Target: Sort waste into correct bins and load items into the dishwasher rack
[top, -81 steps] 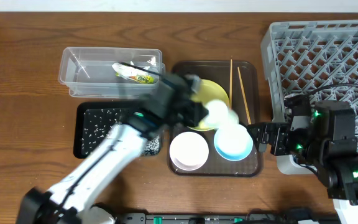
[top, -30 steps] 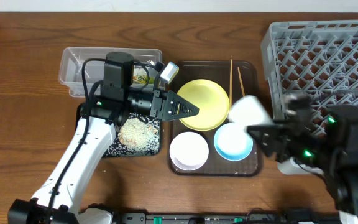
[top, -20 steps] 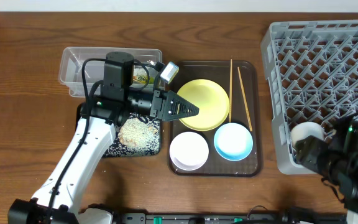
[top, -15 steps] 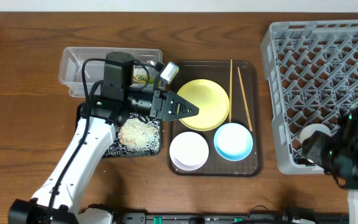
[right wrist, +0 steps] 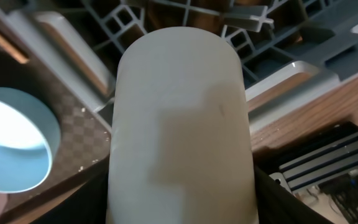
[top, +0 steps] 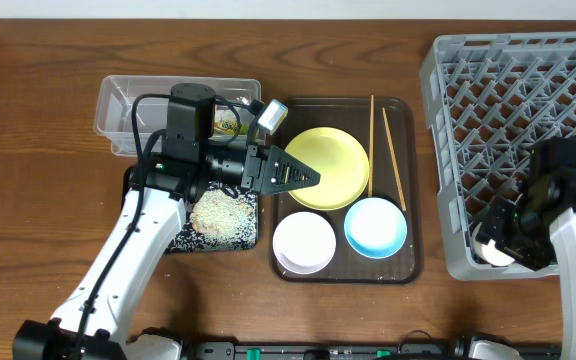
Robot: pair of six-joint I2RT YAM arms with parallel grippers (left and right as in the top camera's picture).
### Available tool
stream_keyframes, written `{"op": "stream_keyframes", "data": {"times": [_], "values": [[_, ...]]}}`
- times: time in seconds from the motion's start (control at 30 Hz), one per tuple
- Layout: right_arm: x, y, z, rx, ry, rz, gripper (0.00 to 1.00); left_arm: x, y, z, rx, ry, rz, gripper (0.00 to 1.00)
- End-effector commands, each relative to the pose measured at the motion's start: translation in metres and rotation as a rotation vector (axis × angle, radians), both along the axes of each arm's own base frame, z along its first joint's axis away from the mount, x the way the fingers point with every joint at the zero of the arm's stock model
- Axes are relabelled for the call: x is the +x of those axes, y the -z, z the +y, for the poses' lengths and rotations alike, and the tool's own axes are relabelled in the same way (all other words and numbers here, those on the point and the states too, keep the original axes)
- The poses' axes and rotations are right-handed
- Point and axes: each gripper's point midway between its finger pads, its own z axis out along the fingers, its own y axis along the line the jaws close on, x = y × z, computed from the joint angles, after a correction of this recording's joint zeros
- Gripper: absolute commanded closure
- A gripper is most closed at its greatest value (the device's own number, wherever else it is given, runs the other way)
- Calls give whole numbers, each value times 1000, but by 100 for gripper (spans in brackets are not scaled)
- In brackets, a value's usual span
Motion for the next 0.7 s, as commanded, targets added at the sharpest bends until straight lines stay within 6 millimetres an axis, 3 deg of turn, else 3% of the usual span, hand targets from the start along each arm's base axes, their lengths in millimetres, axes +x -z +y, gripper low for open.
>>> {"op": "stream_keyframes", "data": {"times": [0.0,0.07,0.2,0.3,0.43,0.57,0.67], "values": [[3,3,-8,-19,26,28,27,-2,-9,1,-22,18,-31,31],[7,5,-9,-18,26,24,15,-2,-9,1,-22,18,-31,31],[19,-6,-9,-25,27,-69,11,-2,-10,1,-17,17,-6,32],[33,-31,1,17,-47,-219,10,-1,-10,1,-6,-2,-19,34],[52,-91,37,118,-319,-541,9,12,-9,2,75,-133,-39,38],[43,-134,52,99,-415,-742,3,21,-13,13,184,-330,-97,40],[29,-152,55,61,-427,-822,1,24,-13,37,320,-527,-194,40]]}}
